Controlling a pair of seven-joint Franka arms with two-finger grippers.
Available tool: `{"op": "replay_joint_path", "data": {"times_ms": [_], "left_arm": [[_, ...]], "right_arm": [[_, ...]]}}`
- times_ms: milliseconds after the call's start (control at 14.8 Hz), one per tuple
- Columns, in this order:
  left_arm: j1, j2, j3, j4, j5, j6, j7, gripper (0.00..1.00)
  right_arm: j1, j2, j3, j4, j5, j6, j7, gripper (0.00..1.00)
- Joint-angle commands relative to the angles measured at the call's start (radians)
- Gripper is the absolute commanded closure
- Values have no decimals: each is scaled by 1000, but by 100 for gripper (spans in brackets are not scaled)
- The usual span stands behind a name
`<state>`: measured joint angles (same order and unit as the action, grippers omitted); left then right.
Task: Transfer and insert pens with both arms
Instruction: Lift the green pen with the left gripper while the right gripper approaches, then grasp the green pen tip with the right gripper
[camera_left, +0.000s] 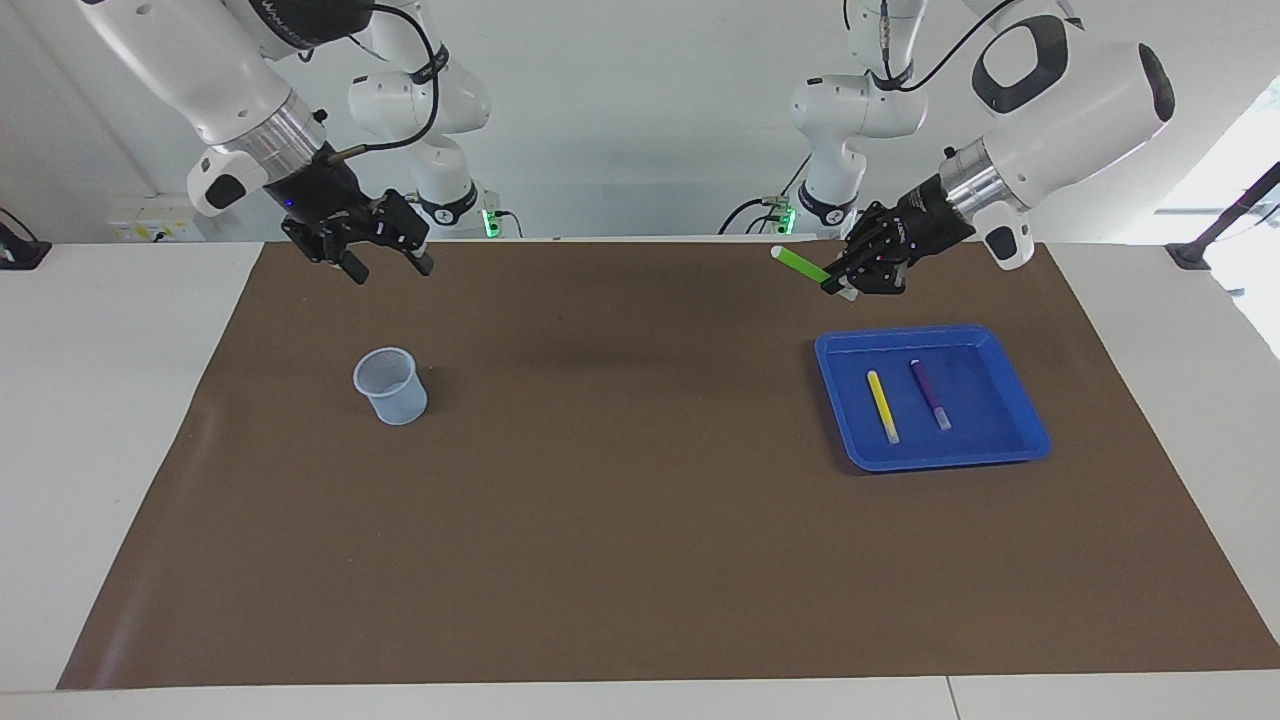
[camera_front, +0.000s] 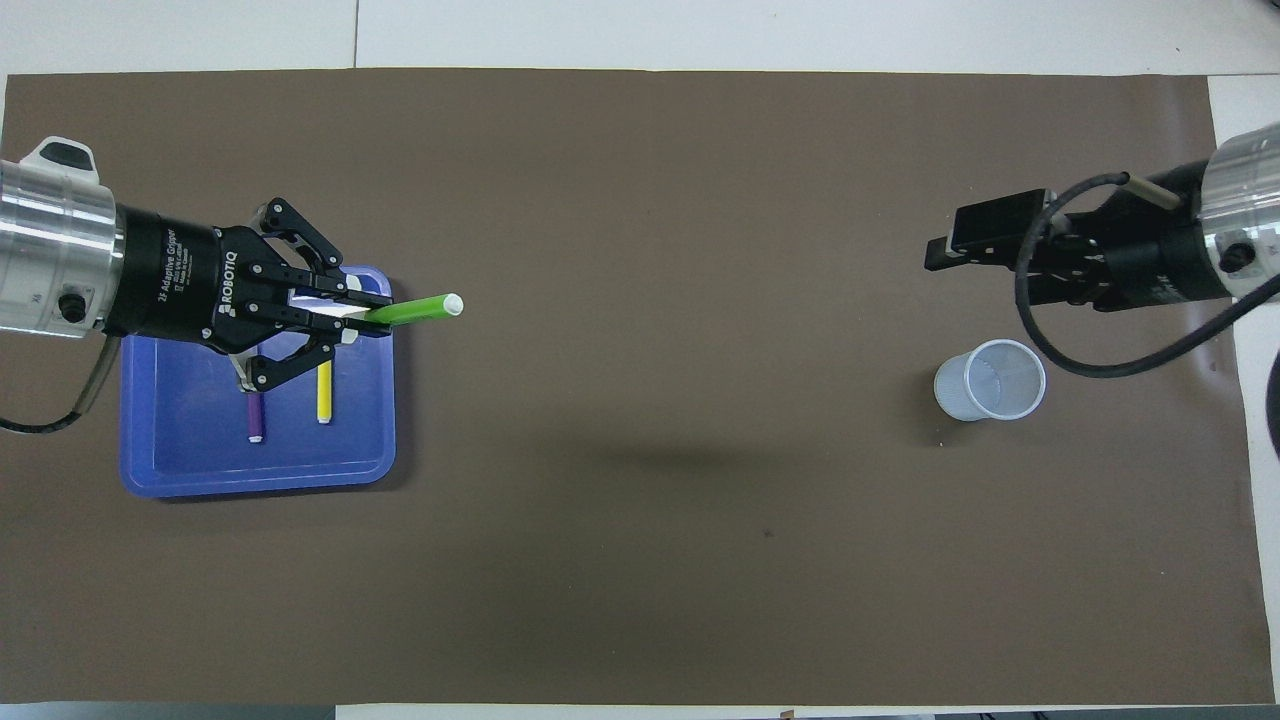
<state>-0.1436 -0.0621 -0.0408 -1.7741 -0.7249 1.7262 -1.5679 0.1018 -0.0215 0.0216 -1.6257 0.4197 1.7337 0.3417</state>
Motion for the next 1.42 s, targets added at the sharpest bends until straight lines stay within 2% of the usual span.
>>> {"op": "replay_joint_path", "data": {"times_ms": [0, 338, 878, 1350], "left_arm": [[-57, -62, -2, -106, -56, 108, -76, 100], [-79, -129, -2, -232, -203, 190, -112, 100], [-136, -162, -5, -301, -255, 285, -106, 100], [-163, -180, -5, -333, -281, 311, -106, 100]], "right_arm": [[65, 3, 4, 0, 69, 65, 115, 0], [173, 3, 4, 0, 108, 116, 191, 0], [312, 11, 6, 0, 136, 219, 263, 0], [406, 72, 6, 20, 117, 316, 258, 0]]}}
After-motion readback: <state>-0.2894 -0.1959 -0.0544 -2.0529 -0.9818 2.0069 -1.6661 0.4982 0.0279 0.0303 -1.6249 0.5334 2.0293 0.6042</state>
